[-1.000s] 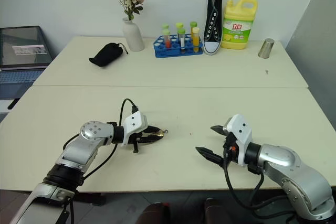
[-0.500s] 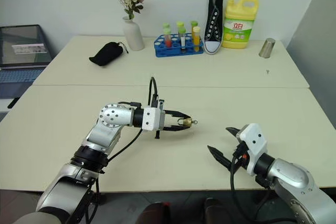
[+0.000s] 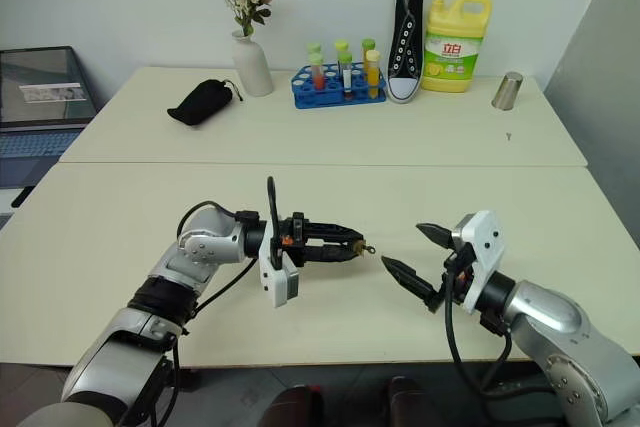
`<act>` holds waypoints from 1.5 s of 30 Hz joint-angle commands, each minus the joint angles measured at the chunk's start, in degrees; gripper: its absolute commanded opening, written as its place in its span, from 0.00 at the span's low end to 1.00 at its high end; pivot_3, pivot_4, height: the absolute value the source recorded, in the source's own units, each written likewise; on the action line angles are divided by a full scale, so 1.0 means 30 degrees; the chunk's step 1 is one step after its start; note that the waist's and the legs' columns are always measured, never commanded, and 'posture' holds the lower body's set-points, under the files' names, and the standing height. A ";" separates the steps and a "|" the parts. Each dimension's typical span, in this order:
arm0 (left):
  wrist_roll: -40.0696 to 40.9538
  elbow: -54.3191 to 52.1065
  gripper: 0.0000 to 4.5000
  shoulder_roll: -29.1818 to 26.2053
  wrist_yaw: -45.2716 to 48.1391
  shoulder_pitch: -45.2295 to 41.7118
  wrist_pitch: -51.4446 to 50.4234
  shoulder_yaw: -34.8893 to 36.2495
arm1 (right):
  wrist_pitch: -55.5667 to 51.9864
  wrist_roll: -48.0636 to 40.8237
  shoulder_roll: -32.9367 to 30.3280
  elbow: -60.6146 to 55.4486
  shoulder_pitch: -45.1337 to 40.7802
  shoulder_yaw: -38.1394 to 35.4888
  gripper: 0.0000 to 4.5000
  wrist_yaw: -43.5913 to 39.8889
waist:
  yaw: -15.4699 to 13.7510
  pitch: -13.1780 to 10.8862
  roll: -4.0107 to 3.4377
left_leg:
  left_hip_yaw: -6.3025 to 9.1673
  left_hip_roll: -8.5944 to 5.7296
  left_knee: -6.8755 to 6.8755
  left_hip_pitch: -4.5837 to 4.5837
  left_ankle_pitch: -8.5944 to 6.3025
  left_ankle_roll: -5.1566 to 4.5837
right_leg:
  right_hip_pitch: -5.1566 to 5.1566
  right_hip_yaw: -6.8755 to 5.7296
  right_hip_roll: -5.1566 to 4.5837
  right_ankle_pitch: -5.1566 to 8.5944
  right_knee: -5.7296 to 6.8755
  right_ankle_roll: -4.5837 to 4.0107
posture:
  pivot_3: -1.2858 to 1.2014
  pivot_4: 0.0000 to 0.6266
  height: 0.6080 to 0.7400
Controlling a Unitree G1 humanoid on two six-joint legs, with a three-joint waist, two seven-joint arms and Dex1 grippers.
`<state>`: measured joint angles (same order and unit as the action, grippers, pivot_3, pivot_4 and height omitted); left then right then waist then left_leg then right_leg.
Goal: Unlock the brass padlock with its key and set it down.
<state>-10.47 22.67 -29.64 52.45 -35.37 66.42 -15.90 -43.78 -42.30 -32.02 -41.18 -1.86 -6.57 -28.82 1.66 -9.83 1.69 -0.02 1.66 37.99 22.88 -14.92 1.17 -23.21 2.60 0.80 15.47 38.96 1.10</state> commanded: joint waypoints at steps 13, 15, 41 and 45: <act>-0.1736 -0.3479 0.21 -0.1140 -0.4042 0.1014 -0.0853 0.0504 | -0.2307 -0.3987 -0.0623 0.2185 -0.3151 0.0725 1.00 -0.2300 | -0.0039 0.0000 0.0000 | 0.0008 0.0005 0.0005 -0.0002 0.0000 0.0000 | 0.0004 -0.0014 -0.0002 -0.0001 0.0004 -0.0001 | 0.52 0.24 1.00; -0.2103 -0.3544 0.21 -0.1186 -0.4396 0.1020 -0.1043 0.0577 | -0.2499 -0.4325 -0.0719 0.2246 -0.3333 0.0687 1.00 -0.2356 | -0.0038 0.0000 -0.0001 | 0.0007 0.0005 0.0006 0.0000 0.0000 0.0000 | 0.0004 -0.0016 -0.0002 -0.0001 0.0004 -0.0001 | 0.52 0.24 1.00; -0.3442 -0.1620 0.21 -0.1771 -0.6726 -0.0071 -0.0653 -0.0474 | -0.2349 -0.5029 -0.1270 0.2118 -0.3635 -0.0127 0.04 -0.2497 | -0.0038 0.0000 -0.0001 | 0.0001 0.0003 0.0000 0.0007 -0.0001 -0.0001 | -0.0003 -0.0030 -0.0021 -0.0010 0.0002 -0.0013 | 0.52 0.24 1.00; -0.3180 -0.1956 0.21 -0.1860 -0.6719 0.0077 -0.0796 -0.0616 | -0.2065 -0.4994 -0.1269 0.2199 -0.3695 -0.0143 0.27 -0.2480 | -0.0038 -0.0001 0.0000 | 0.0001 0.0004 0.0001 0.0003 -0.0001 -0.0001 | -0.0002 -0.0031 -0.0029 -0.0008 0.0003 -0.0010 | 0.52 0.24 1.00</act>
<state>-22.26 19.11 -34.85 33.17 -34.88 64.05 -17.81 -51.44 -56.23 -35.83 -32.95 -12.42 -6.02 -35.71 1.55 -9.83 1.69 -0.01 1.68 37.99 22.89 -14.92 1.17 -23.22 2.51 0.71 15.45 38.97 1.07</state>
